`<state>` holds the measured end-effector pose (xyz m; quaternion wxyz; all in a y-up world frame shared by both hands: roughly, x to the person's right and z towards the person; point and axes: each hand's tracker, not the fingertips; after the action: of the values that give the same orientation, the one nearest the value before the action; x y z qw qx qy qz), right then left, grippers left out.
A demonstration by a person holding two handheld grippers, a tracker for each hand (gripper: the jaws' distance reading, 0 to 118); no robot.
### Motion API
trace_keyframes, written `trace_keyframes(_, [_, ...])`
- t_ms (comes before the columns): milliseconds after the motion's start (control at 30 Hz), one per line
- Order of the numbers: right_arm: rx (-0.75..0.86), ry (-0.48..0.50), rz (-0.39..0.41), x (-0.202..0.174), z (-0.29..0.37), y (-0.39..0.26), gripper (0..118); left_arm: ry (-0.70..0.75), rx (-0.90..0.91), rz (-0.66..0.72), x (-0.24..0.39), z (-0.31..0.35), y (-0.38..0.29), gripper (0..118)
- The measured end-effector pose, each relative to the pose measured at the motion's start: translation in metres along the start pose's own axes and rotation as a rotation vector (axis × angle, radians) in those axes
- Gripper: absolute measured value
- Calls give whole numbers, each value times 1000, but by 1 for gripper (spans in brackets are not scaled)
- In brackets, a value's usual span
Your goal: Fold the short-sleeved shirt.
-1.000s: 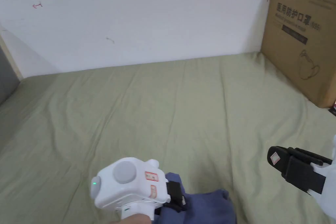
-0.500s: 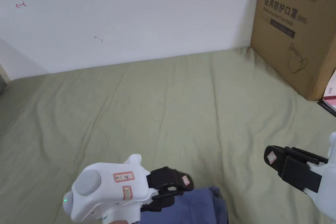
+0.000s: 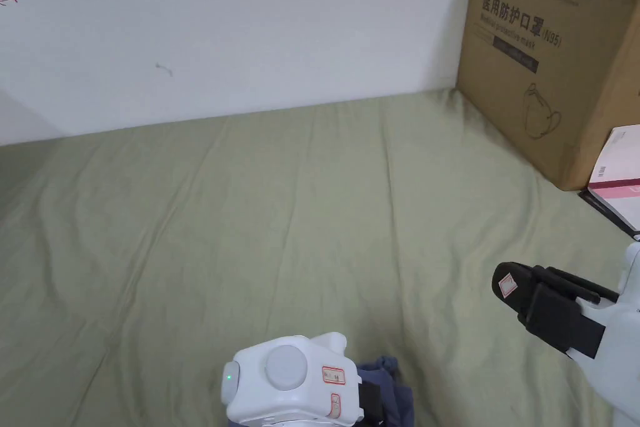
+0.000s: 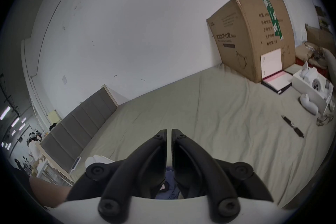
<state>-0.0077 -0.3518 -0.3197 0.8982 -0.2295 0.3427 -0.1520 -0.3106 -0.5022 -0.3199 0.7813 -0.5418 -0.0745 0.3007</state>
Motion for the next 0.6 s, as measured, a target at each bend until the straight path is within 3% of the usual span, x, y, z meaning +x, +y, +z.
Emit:
trace_keyframes(67, [-9,-16,20,-1,-1,4,5,-43,2,82,-6,-11,2,0])
trace_keyframes(167, [-28,-17,-6,1,-4,6,5,-219,-6,188,-15,-21,2,0])
trace_keyframes(233, [-24,-8,-47,2,-4,5,5,-256,28,170,-12,-11,-4,0])
trace_keyframes(333, [-18,17,-86,1,-5,6,5,-251,206,19,6,36,-13,0])
trace_keyframes(433, [-22,30,-76,-8,-6,13,5,-151,473,-143,24,112,-24,0])
trace_keyframes(500, [-3,40,-55,-17,-4,19,5,44,698,-252,32,165,-38,0])
trace_keyframes(600, [107,5,13,-36,7,26,5,213,955,-284,30,224,-65,0])
